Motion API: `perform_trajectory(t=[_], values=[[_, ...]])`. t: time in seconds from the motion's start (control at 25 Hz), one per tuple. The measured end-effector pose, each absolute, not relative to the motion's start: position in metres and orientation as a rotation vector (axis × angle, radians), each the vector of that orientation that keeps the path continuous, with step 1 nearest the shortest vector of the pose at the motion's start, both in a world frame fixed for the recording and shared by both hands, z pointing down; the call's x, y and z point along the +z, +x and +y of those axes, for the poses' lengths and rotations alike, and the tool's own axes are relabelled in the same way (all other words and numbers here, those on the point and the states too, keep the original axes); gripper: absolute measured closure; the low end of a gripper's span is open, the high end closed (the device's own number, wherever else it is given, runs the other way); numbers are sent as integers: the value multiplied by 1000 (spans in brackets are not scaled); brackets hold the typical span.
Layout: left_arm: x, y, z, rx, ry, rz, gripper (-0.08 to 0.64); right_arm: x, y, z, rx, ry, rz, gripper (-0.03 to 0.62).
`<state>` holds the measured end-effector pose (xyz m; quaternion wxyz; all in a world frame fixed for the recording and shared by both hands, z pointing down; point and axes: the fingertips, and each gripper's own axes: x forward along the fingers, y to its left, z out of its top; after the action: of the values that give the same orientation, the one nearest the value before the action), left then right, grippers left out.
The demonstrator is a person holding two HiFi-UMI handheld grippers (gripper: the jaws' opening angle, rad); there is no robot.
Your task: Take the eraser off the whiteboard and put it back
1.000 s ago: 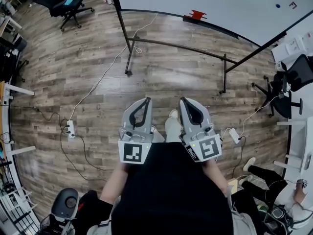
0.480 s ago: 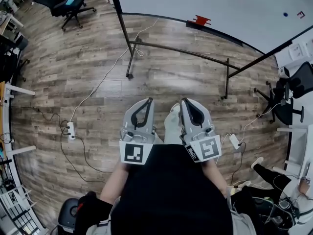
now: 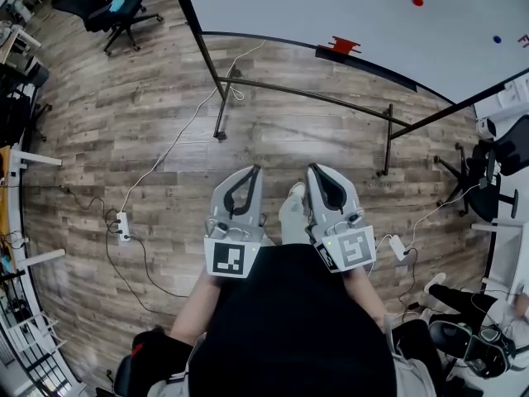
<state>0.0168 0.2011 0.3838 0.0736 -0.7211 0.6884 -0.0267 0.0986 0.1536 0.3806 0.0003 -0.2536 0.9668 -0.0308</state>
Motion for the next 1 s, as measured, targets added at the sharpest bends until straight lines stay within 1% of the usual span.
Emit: perform_trajectory(t=[0.52,1.0], values=[[375,12,97,-84,-2088,2134,558,381,90,48,-121,-690,3066,591],[382,29,27,-99,-2053,2220,558,371,118,-23,-125,-647,3028,591]])
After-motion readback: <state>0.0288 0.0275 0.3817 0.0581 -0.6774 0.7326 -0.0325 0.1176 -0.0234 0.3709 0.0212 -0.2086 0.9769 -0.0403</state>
